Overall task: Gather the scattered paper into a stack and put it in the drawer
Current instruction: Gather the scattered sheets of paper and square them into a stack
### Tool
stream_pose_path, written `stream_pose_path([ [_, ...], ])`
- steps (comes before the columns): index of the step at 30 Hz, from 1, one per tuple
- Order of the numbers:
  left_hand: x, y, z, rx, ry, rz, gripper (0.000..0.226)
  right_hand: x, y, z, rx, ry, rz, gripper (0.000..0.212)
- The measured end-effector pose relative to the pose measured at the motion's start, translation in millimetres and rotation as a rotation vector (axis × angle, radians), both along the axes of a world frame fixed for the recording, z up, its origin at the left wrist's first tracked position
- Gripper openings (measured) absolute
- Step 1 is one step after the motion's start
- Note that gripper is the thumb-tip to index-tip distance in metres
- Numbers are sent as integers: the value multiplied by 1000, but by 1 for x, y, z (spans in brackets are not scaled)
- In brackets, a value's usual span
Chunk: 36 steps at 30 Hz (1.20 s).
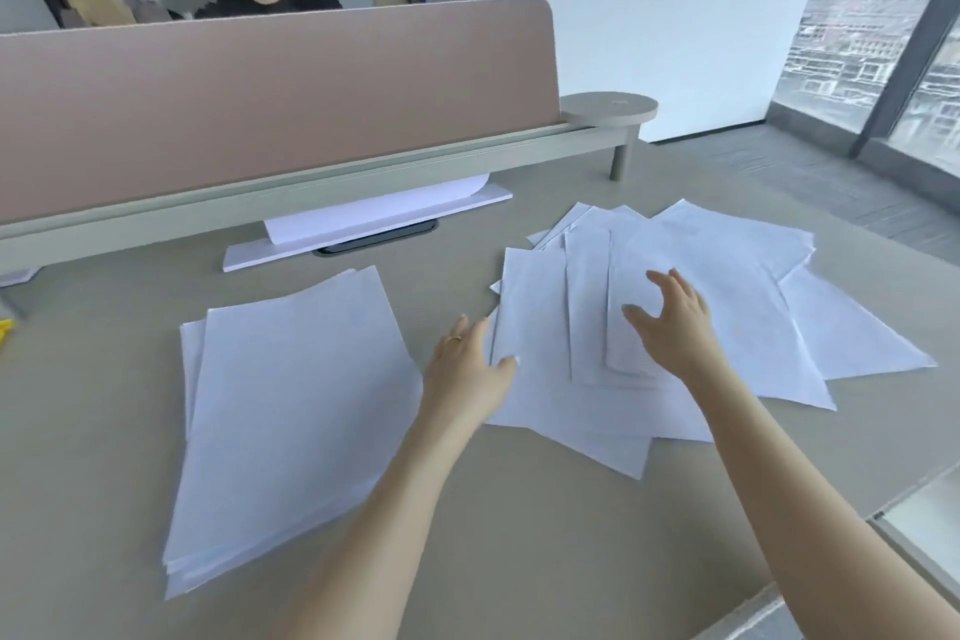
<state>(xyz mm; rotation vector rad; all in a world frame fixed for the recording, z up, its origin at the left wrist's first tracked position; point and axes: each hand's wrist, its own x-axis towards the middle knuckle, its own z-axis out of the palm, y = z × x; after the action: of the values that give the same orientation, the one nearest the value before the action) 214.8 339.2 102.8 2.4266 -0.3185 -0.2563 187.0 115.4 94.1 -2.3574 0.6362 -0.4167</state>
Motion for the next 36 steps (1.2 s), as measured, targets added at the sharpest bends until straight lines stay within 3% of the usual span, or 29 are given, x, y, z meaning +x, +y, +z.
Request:
stream_pose_path([
  [5, 53, -29, 0, 170, 37, 80, 45, -25, -92, -6, -75, 184, -284, 61],
  [7, 68, -34, 7, 65, 115, 121, 24, -31, -110, -18, -115, 290, -280, 62],
  [10, 82, -44, 8, -66, 282, 92, 31, -31, -115, -32, -238, 344, -252, 62],
  [13, 85, -55, -1, -224, 446, 13, 23, -25, -110, -33, -262, 320, -201, 65],
  [18, 81, -83, -5, -435, 573, -31, 30, -20, -91, -28, -253, 278, -105, 65],
  [24, 81, -110, -4, -508, 677, -20, 23, -24, -60, -28, -274, 210, -13, 60],
  [28, 83, -114, -8, -414, 580, -8, 27, -27, -55, -30, -227, 127, -8, 56],
  [33, 92, -105, 16, -384, 426, -4, 20, -34, -67, -27, 182, -124, -140, 44],
  [36, 116, -97, 44, -419, 308, 24, 20, -35, -67, -27, 174, -159, -147, 42],
])
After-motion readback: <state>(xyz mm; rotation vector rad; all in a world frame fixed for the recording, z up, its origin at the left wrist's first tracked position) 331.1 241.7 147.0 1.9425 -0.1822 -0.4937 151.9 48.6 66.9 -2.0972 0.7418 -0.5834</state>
